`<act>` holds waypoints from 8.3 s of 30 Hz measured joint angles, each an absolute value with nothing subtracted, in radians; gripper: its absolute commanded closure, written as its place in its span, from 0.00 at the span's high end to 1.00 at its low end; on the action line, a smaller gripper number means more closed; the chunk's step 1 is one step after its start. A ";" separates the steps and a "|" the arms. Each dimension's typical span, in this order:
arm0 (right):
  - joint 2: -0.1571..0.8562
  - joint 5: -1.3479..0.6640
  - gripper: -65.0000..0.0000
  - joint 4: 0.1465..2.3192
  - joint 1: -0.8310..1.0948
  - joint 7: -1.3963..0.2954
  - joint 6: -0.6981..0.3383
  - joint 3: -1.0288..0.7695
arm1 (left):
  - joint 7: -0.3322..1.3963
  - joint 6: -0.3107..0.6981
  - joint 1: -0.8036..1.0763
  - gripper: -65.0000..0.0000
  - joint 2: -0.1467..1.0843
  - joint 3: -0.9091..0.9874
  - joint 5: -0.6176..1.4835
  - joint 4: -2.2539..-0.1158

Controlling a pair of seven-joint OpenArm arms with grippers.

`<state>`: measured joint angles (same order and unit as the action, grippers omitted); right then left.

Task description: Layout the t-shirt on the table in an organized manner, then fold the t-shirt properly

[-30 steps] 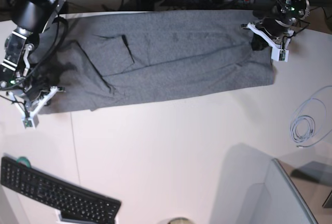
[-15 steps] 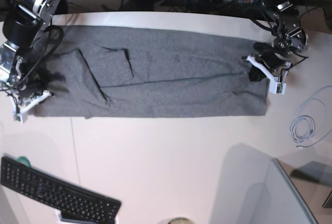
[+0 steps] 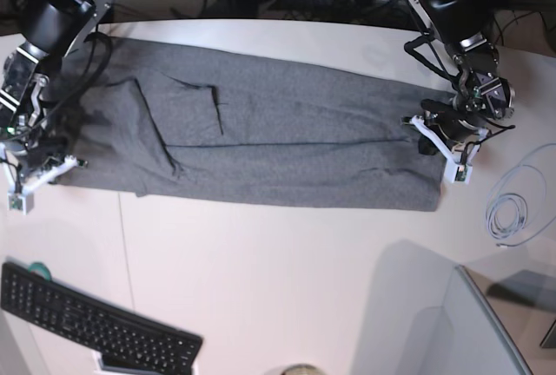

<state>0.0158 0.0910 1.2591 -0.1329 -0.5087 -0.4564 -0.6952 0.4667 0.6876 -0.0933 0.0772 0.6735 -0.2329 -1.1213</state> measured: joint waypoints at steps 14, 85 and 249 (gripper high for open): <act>0.004 0.091 0.65 1.327 -0.122 -0.569 -0.588 -0.291 | 0.553 0.692 0.121 0.00 0.148 0.863 0.099 -1.402; 0.003 0.101 0.53 1.155 -0.244 -0.707 -0.584 -0.406 | 0.551 0.690 0.270 0.00 0.266 0.982 0.313 -1.188; -0.136 -0.044 0.45 1.061 -0.221 -0.530 -0.030 0.819 | 0.313 0.693 0.399 0.00 0.266 0.844 0.187 -1.291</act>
<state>-0.1364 -0.0441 1.0607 -0.2211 -0.5301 -0.0296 0.8192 0.3134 0.6926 0.3988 0.2657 0.8436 0.1875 -1.2915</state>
